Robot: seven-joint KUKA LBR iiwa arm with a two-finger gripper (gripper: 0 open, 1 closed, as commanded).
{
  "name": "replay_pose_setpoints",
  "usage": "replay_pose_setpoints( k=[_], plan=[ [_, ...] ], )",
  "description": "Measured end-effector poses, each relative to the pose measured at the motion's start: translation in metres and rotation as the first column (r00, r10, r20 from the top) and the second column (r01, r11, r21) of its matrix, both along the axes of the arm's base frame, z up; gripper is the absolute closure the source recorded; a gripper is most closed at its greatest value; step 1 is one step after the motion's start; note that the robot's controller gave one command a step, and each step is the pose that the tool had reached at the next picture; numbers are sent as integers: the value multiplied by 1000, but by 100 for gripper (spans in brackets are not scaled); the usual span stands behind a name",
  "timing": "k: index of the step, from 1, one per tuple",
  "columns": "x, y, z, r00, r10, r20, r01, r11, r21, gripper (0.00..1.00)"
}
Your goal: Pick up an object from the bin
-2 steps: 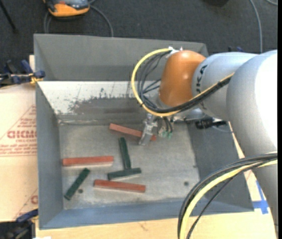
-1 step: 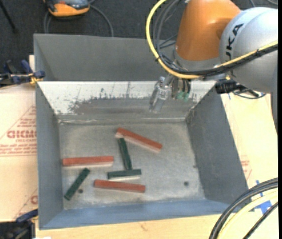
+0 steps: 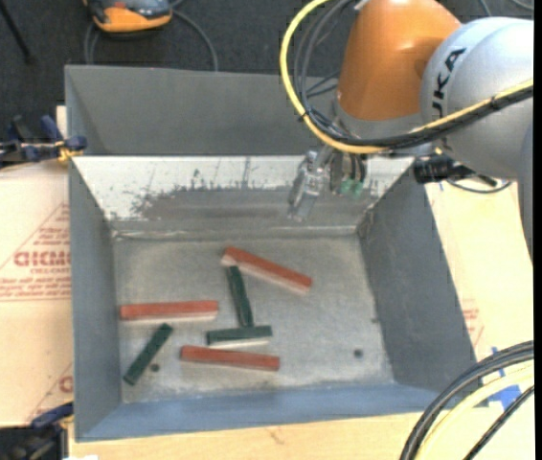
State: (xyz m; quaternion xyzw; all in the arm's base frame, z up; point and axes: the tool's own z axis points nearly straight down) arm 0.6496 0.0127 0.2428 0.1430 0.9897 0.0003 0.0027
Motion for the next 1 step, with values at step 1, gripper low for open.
replay_pose_setpoints(
  k=[1],
  plan=[
    [-25, 9, -88, 999, -54, -4, 54, 999, 1, 0]
  ],
)
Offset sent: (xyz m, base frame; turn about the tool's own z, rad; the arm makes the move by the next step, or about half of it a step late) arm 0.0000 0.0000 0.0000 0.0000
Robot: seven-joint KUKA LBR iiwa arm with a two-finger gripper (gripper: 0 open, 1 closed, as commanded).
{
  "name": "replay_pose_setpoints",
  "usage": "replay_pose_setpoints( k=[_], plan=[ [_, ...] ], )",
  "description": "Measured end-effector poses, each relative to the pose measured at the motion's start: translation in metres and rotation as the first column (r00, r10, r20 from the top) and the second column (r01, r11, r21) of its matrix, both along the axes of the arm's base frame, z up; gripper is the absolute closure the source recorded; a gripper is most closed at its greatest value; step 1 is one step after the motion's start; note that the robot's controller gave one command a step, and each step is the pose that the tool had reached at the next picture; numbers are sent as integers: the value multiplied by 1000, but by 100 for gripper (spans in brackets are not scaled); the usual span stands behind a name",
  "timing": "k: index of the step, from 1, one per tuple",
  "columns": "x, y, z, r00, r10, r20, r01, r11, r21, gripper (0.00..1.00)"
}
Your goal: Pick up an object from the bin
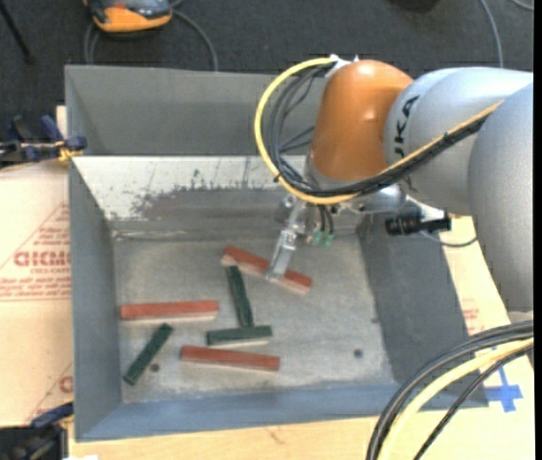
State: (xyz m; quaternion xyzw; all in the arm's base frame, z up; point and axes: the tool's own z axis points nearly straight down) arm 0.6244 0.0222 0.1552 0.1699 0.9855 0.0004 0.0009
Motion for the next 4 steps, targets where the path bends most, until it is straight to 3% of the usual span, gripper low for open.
replay_pose_setpoints(
  k=[1, 2, 3, 4],
  plan=[
    [1, 0, 1, 1000, 1, 2, -1, 1000, 0, 0],
    [11, 23, -76, 985, -173, 1, 173, 985, 1, 100],
    [11, 23, -76, 985, -173, 1, 173, 985, 1, 100],
    [2, 36, -55, 985, 173, 0, -173, 985, -2, 0]
  ],
)
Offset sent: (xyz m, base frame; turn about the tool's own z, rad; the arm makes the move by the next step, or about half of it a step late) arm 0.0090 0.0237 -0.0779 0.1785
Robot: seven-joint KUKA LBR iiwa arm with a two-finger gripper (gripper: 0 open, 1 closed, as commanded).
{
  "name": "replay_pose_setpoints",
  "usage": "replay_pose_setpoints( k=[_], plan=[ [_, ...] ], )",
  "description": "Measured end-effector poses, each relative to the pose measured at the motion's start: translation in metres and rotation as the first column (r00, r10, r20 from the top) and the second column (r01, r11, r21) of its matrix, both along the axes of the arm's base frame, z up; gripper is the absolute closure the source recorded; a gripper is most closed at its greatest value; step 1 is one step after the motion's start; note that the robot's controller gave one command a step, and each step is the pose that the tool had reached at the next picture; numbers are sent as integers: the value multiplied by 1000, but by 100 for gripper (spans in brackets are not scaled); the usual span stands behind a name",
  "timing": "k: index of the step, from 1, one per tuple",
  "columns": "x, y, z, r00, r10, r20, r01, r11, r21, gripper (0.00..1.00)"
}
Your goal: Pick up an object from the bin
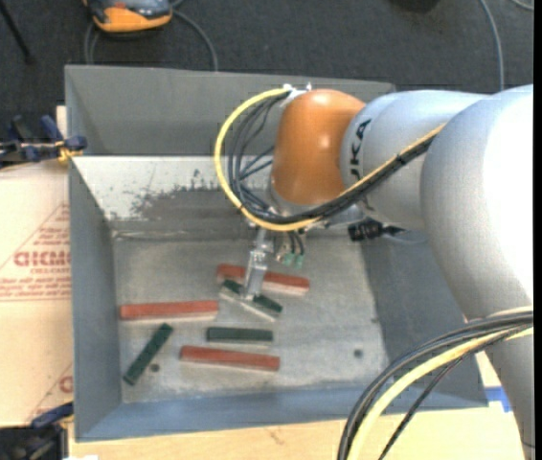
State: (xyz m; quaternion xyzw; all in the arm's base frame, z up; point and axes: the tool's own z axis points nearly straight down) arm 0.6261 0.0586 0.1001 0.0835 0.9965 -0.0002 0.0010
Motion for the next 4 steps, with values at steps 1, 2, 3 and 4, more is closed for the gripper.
replay_pose_setpoints(
  k=[1, 2, 3, 4],
  plan=[
    [0, 0, -1, 1000, -1, -1, 1, 1000, 0, 0],
    [-28, 0, -28, 997, -82, 5, 82, 997, 3, 100],
    [-28, 0, -28, 997, -83, 5, 83, 997, 3, 100],
    [-15, 2, 8, 997, -84, -1, 84, 997, 2, 100]
  ],
)
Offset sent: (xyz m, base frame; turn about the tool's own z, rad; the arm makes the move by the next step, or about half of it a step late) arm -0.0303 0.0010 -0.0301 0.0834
